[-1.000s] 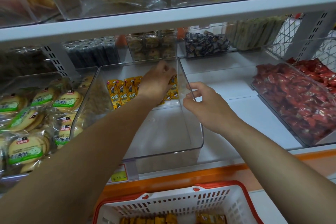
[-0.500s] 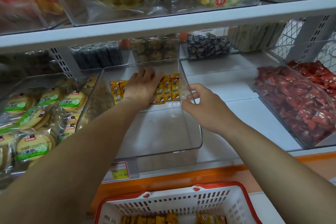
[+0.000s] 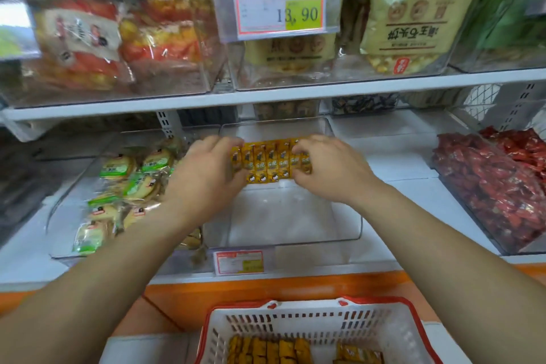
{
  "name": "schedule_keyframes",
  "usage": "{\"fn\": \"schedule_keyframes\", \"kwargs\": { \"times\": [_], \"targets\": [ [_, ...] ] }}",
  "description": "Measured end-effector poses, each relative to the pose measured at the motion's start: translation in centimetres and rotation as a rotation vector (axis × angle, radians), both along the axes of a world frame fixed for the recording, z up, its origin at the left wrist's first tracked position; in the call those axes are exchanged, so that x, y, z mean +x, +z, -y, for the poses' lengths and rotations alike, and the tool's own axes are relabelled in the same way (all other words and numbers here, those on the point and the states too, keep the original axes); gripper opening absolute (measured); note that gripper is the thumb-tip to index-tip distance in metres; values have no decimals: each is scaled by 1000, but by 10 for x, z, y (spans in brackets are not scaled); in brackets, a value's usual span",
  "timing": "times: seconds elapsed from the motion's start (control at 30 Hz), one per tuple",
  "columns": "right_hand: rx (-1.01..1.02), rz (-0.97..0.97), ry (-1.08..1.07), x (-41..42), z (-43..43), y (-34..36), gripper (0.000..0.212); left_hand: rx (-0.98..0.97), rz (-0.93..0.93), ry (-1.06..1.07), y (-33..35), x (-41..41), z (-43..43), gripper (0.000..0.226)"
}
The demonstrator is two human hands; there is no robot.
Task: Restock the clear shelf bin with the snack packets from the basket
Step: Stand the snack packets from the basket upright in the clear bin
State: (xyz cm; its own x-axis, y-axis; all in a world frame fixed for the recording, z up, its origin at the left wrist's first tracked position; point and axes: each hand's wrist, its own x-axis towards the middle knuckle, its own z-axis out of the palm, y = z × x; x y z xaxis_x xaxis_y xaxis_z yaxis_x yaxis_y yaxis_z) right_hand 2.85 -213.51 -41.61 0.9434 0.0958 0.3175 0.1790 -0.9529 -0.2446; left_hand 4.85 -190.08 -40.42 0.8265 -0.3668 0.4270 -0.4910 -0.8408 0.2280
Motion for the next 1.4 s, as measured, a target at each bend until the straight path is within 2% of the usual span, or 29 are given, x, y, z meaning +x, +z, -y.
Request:
{"fn": "schedule_keyframes", "kwargs": {
  "times": [0.07, 0.13, 0.2, 0.27, 0.47, 0.57, 0.63, 0.87, 0.93, 0.97, 1.03, 1.1, 1.17, 1.2, 1.3, 1.4],
  "targets": [
    [62, -269, 67, 23, -19, -8, 28, -156, -29, 122, -14, -10, -23, 55],
    [71, -462, 89, 50, -34, -23, 24, -218, -151, 215, -30, -12, -36, 60],
    [53, -540, 80, 75, -45, -40, 27, -225, -228, 209, -44, -14, -42, 61],
    [32, -587, 65, 97, -51, -51, 35, -219, -195, 137, -55, -16, -44, 54],
    [68, -582, 40, 131, -52, -71, 34, -234, -138, 72, -64, -15, -50, 48],
    [15, -573, 68, 136, -66, -71, 24, -234, -152, 71, -62, -16, -49, 49],
    [81, -572, 120, 138, -81, -66, 22, -241, -150, 79, -61, -17, -47, 49],
    [176, -613, 125, 138, -89, -59, 53, -269, -153, 74, -60, -16, -48, 47],
    [148, -607, 143, 131, -83, -58, 51, -270, -152, 64, -60, -16, -48, 48],
    [136, -587, 137, 127, -76, -58, 41, -270, -155, 59, -61, -17, -48, 49],
    [86, -564, 71, 121, -54, -59, 22, -274, -154, 56, -62, -17, -49, 49],
    [13, -580, -56, 116, -29, -60, 25, -282, -151, 64, -63, -17, -48, 49],
    [-42, -548, -166, 113, -14, -60, 17, -288, -152, 76, -64, -16, -48, 49],
    [-44, -525, -187, 114, -10, -61, 17, -288, -152, 79, -64, -16, -48, 50],
    [7, -520, -189, 119, -11, -58, 35, -296, -160, 69, -64, -15, -49, 51],
    [9, -524, -176, 122, -14, -56, 37, -283, -169, 70, -63, -15, -49, 52]
  ]
}}
